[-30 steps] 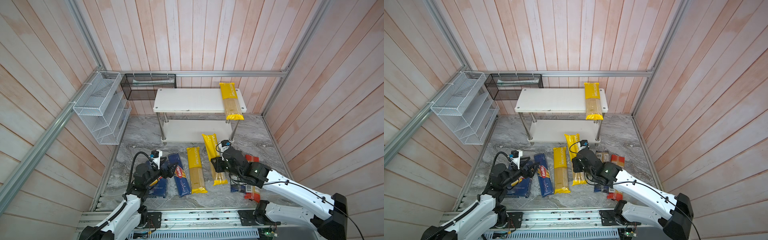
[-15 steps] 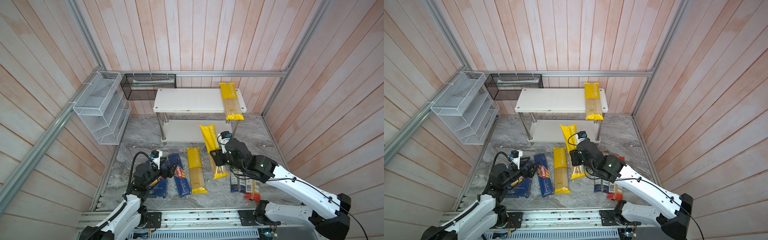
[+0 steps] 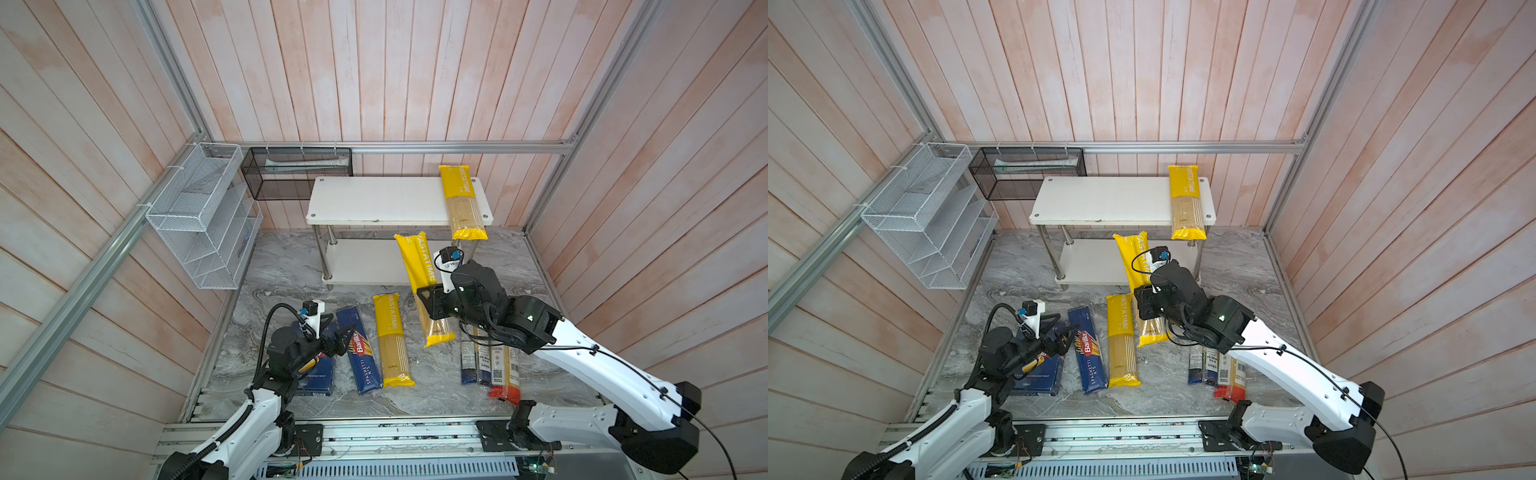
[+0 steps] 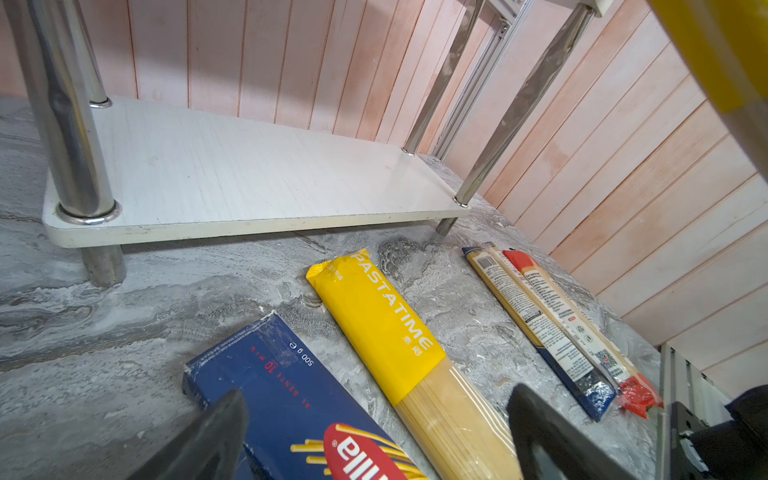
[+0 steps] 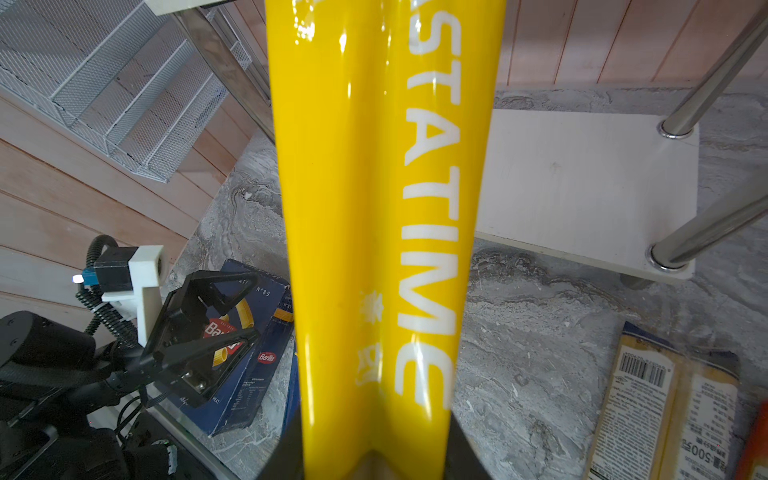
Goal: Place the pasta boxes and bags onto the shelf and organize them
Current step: 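Lift the yellow bag upright with the right gripper toward the shelf, then carry the upright yellow bag with the right gripper over the top shelf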
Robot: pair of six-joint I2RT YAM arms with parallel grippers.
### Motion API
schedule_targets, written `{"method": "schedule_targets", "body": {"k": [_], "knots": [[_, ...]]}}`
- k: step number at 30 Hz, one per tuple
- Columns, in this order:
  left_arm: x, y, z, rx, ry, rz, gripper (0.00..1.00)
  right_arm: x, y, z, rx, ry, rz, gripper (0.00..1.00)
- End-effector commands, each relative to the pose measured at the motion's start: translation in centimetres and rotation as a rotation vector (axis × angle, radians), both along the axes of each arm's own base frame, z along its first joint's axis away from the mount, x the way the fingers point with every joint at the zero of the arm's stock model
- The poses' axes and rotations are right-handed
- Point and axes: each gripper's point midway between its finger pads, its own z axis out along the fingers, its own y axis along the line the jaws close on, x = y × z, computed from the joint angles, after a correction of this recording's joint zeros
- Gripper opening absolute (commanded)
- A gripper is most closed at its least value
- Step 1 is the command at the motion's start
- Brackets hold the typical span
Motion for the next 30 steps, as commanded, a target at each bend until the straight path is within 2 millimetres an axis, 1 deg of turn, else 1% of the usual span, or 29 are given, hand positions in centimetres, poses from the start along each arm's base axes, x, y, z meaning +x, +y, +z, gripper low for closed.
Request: {"method": "schedule_targets", "body": {"k": [1,7,17,22,30], "knots": [[-0.1,-0.1,0.1,0.009,-0.014,-0.006,1.00,0.9,0.3,5.4,0.091,-0.120,-0.019,0.16],[-0.1,-0.1,0.1,0.008,-0.017,-0.009,1.00,2.3,0.2,7.4,0.075,-0.162,-0.045,0.16],[-0.2,-0.2,0.1,0.008,-0.018,-0.011,1.00,5.9,-0.3,10.7,0.075,-0.196,-0.069,0.16],[-0.2,-0.2,0.1,0.008,-0.018,-0.009,1.00,6.8,0.4,12.1,0.121,-0.212,-0.048,0.16],[-0.1,-0.1,0.0,0.010,-0.014,-0.007,1.00,9.4,1.1,14.0,0.133,-0.238,-0.054,0.16]]}}
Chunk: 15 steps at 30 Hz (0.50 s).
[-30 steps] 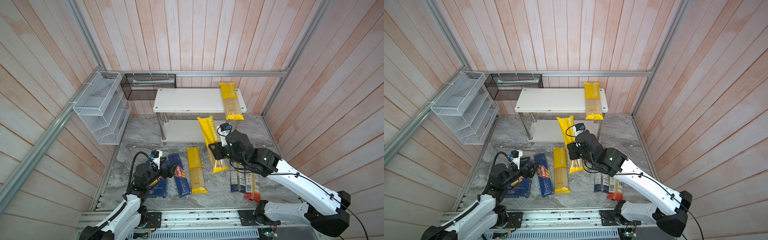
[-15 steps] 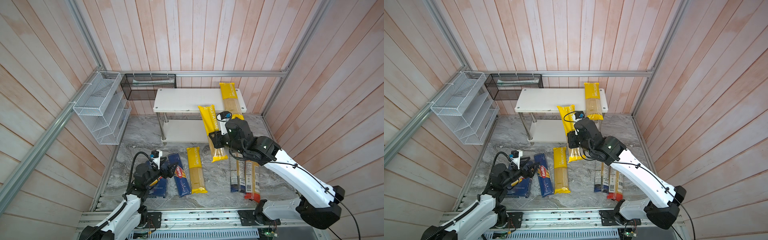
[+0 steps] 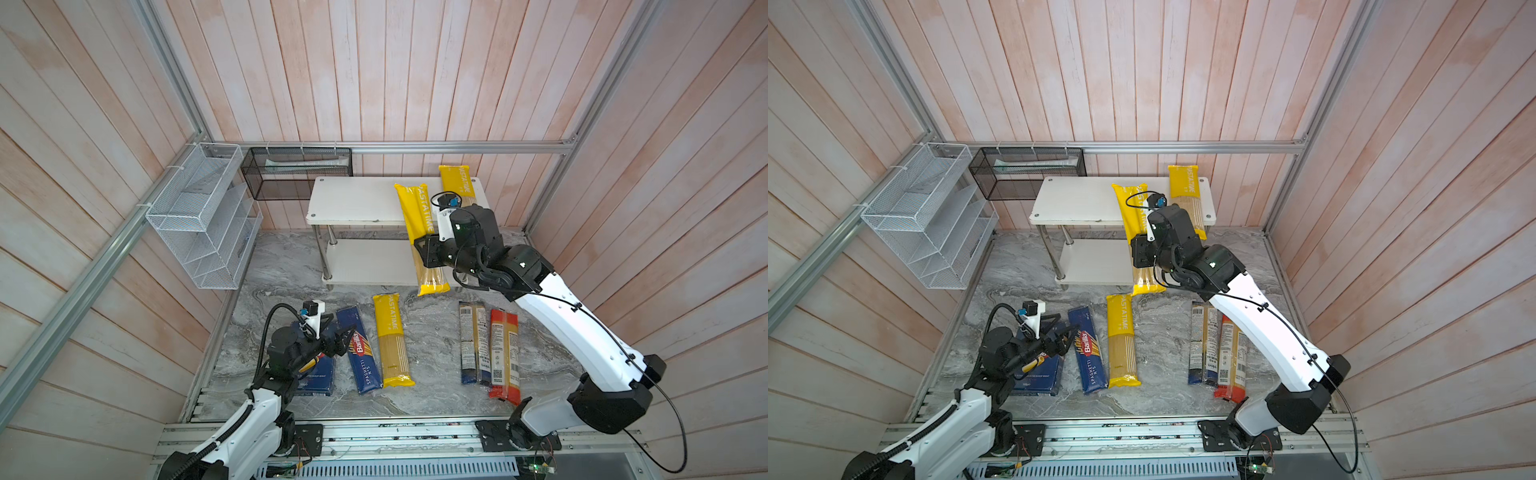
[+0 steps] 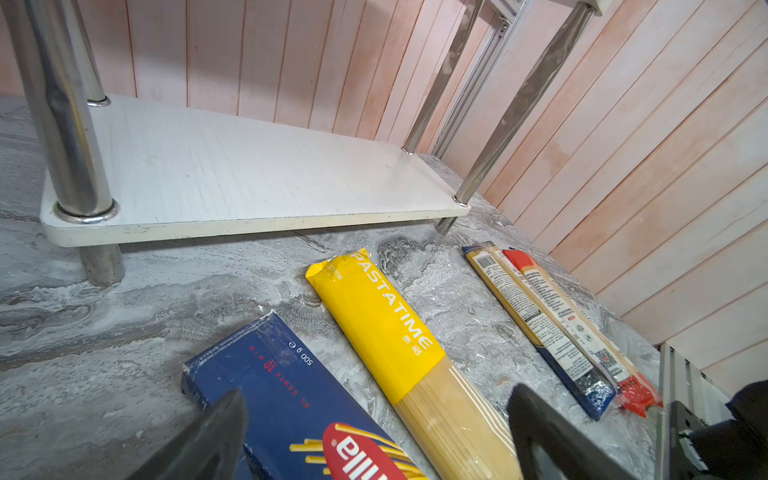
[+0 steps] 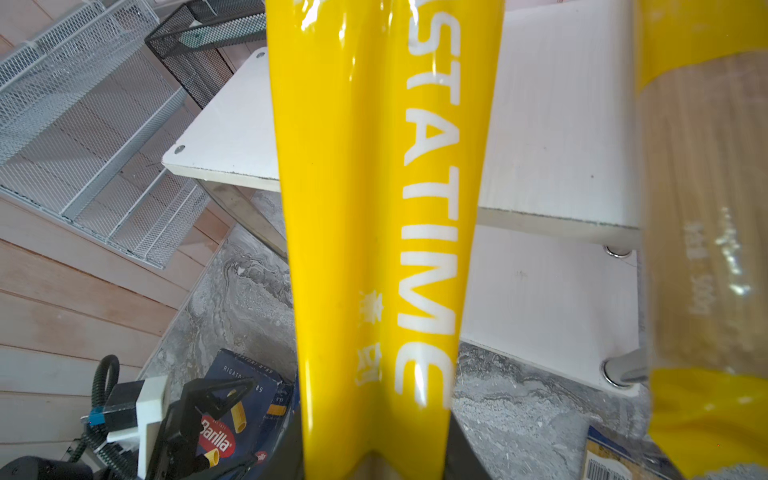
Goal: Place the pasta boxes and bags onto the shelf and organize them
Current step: 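Carry the upright yellow bag with the right gripper over the top shelf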
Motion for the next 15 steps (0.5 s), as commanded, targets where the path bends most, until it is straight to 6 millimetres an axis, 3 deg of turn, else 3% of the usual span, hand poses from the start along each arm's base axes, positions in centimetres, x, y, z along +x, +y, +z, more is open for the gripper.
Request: {"method": "schedule_targets", "body": {"k": [1,15], "knots": [[0.0,-0.1,0.0,0.010,-0.015,-0.005,1.00,1.1,-0.1,6.3,0.124,-0.148,0.003,0.15],[-0.1,-0.1,0.0,0.011,-0.015,-0.003,1.00,4.6,0.8,7.3,0.149,-0.172,0.032,0.15]]}}
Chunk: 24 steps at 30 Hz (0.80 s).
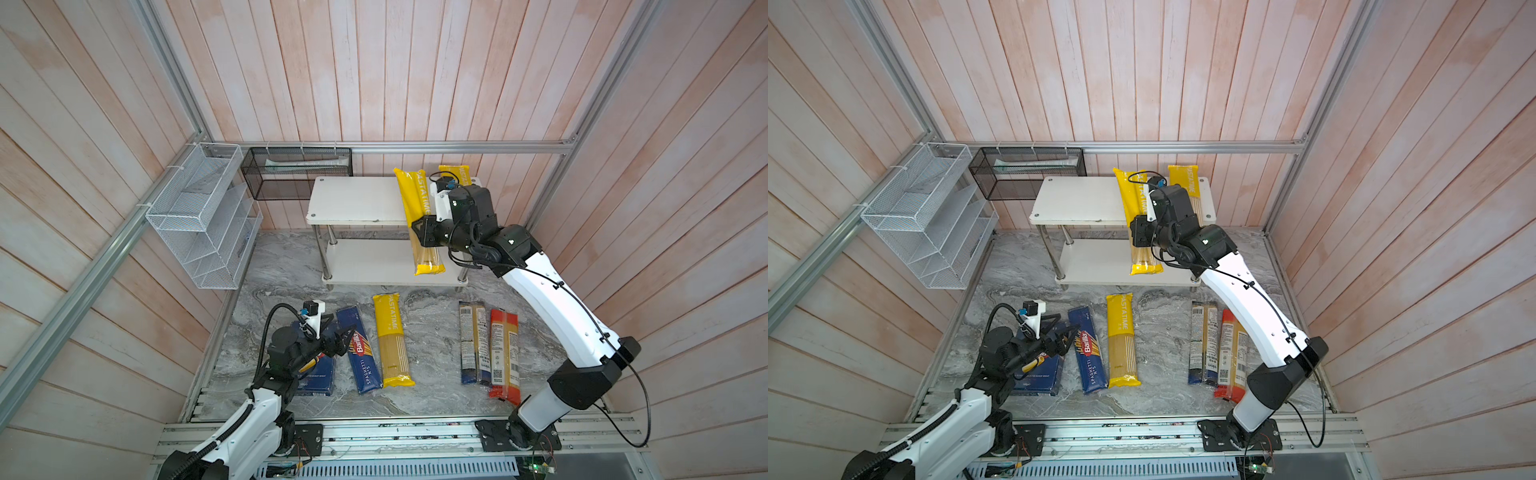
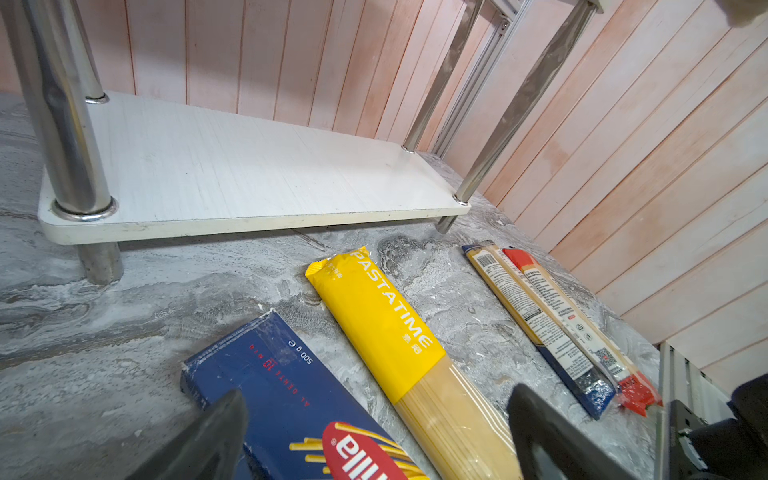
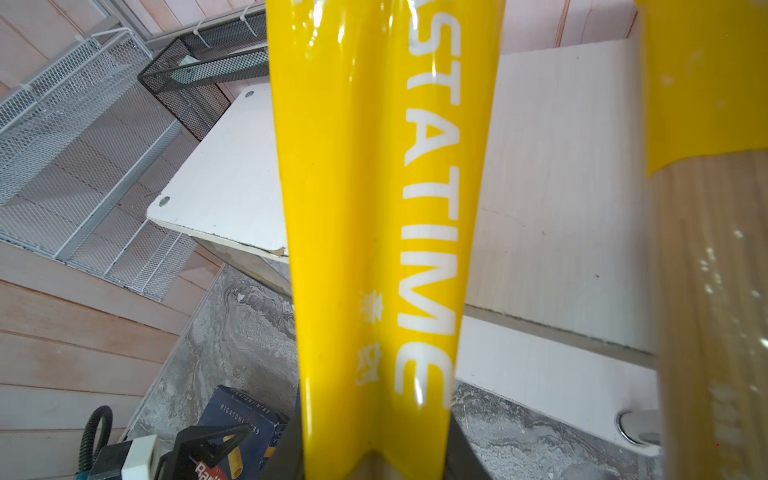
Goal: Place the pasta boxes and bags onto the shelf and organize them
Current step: 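Carry the upright yellow bag with the right gripper over the top shelf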
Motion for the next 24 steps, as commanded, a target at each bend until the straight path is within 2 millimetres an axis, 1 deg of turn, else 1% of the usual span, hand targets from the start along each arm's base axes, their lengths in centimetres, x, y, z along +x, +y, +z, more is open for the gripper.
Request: {"method": "schedule_targets", "body": {"k": [1,13,20,24], "knots": [[-0.1,0.0,0.2,0.009,-0.021,-0.002,1.00,0.4,0.2,7.0,0.130,-0.182,0.023,0.15],[-0.1,0.0,0.3,0.008,-0.024,-0.004,1.00,3.1,-0.8,8.3,0.155,-0.214,-0.004,0.15],[-0.2,-0.1,0.3,0.006,-0.024,-0.008,1.00,4.5,0.1,9.1,0.165,-0.227,0.009,0.15],[-0.2,-0.1,0.4,0.006,-0.028,-0.011,1.00,5.5,0.1,9.5,0.168,-0.242,-0.005,0.15]]}}
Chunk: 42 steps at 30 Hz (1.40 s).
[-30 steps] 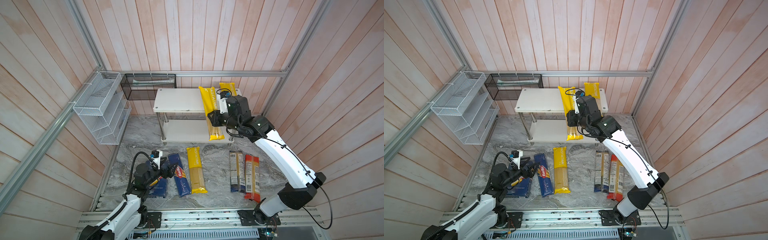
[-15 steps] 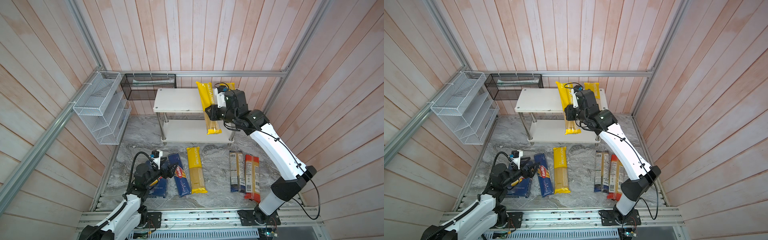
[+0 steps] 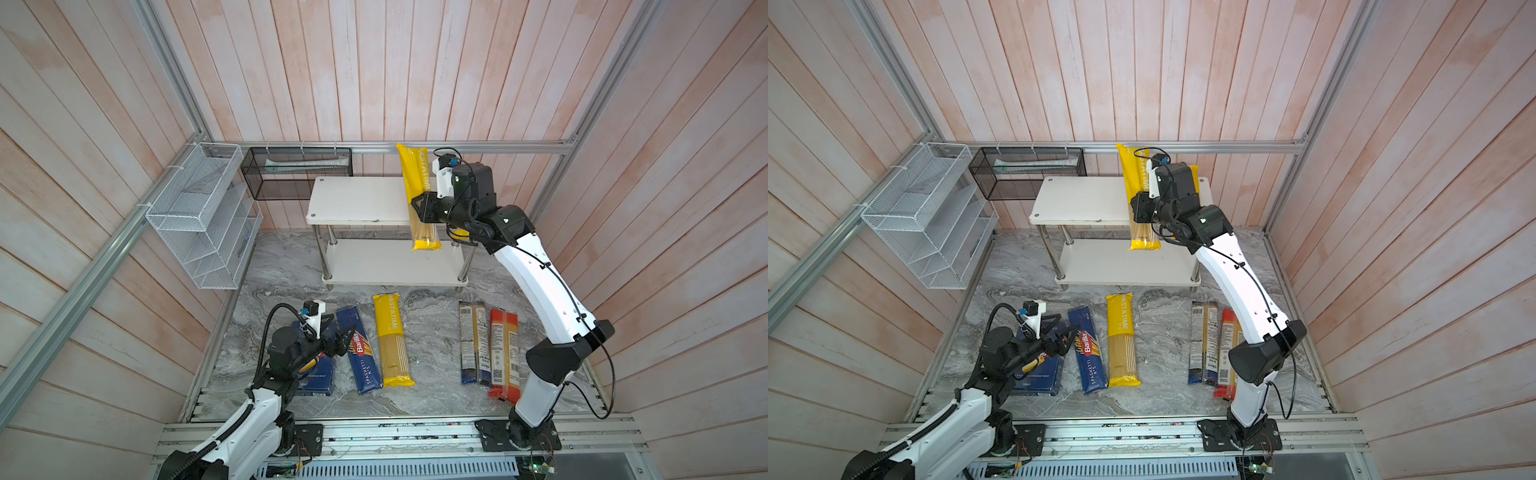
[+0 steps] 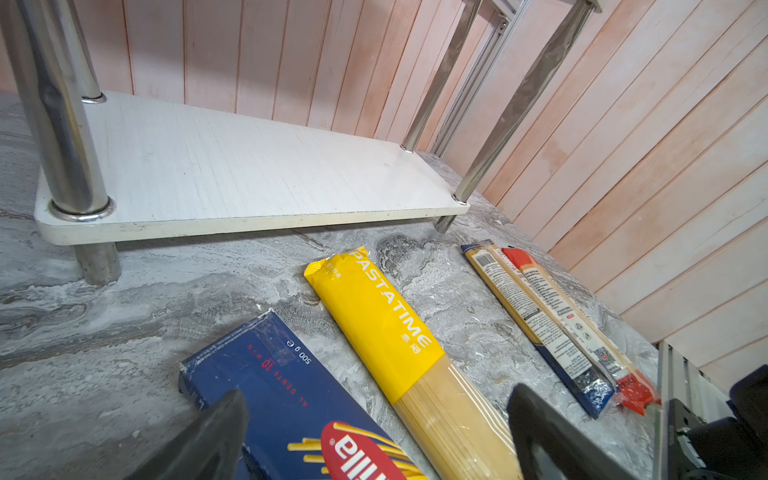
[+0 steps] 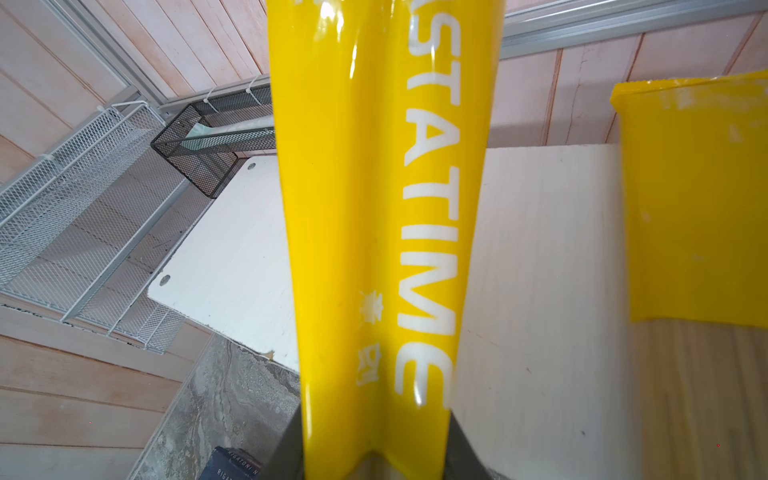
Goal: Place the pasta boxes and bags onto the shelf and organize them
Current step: 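Carry the upright yellow bag with the right gripper over the top shelf, then tip the yellow bag down flat beside the first bag on the top shelf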
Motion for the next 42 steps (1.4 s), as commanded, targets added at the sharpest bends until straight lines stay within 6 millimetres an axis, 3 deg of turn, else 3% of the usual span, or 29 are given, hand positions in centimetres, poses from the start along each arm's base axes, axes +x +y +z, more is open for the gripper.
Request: {"method": "schedule_targets", "body": {"k": [1,19,34,42], "knots": [[-0.2,-0.1,0.3,0.007,-0.026,-0.009,1.00,0.3,-0.2,6.6,0.101,-0.184,0.005,0.15],[-0.2,-0.2,0.3,0.006,-0.024,-0.015,1.00,3.4,-2.0,7.0,0.130,-0.210,-0.053,0.15],[-0.2,-0.1,0.3,0.007,-0.025,-0.006,1.00,6.8,-2.6,4.5,0.136,-0.163,-0.114,0.17],[-0.2,-0.1,0.3,0.004,-0.023,-0.005,1.00,7.3,-3.0,3.9,0.138,-0.157,-0.137,0.25]]}}
